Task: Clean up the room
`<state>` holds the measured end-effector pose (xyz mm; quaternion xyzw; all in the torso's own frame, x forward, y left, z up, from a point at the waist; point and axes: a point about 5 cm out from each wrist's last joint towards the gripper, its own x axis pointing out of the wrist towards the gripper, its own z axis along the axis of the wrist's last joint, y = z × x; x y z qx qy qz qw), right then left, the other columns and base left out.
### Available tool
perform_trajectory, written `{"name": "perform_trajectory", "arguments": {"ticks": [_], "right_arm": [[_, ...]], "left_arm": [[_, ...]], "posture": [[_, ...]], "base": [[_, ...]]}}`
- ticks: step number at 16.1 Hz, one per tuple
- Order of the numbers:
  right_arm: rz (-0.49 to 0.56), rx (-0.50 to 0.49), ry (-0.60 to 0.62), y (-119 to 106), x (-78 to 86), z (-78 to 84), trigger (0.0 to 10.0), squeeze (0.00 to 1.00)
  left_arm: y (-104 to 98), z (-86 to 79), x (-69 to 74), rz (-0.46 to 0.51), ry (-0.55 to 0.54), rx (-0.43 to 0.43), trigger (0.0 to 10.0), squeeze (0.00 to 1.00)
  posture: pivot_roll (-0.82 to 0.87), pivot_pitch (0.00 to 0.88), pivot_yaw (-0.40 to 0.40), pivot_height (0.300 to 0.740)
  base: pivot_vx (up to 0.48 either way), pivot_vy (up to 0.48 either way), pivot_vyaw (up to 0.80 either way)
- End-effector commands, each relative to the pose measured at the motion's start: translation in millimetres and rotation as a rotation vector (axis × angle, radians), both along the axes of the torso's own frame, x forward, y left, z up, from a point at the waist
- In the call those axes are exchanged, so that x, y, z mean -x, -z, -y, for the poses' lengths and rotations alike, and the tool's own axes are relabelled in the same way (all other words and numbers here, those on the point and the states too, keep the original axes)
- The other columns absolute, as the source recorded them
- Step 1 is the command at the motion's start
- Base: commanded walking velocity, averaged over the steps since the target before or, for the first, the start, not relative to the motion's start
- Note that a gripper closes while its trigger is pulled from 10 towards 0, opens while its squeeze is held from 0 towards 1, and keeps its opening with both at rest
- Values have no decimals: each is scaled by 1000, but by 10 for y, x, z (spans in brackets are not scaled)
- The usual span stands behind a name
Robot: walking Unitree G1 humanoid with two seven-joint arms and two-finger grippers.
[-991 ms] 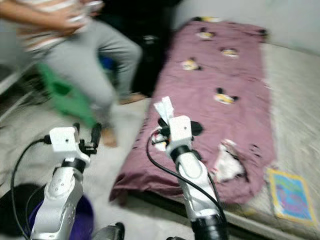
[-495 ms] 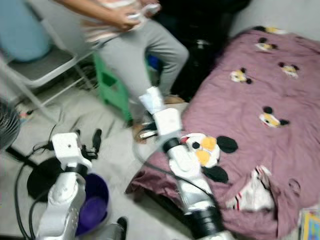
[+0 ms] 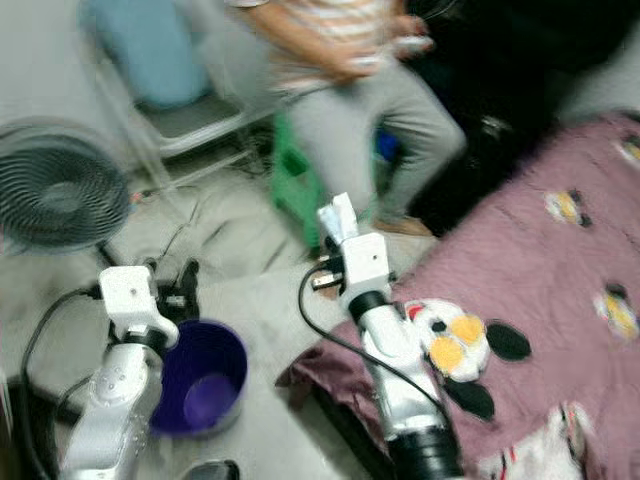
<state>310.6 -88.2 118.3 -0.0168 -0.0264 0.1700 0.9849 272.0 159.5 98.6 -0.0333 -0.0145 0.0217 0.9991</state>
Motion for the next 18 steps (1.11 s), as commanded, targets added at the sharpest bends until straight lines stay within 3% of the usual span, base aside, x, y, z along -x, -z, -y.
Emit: {"name": "perform_trajectory", "arguments": {"ticks": [1, 14, 18], "right_arm": [[10, 3, 0, -23, -14, 18, 10000, 0], [5, -3, -10, 4, -11, 3, 10000, 0], [8, 0, -6, -4, -40, 12, 10000, 0]], "left_arm": [[-9, 30, -1, 11, 6, 10, 10000, 0], [25, -11, 42, -7, 12, 32, 10000, 0], [-56, 103, 82, 55, 138, 77, 10000, 0]], "posture": [[16, 93, -45, 740], [12, 119, -38, 740], [12, 120, -37, 740]], "base": [[0, 0, 794], [0, 0, 795], [0, 0, 794]]}}
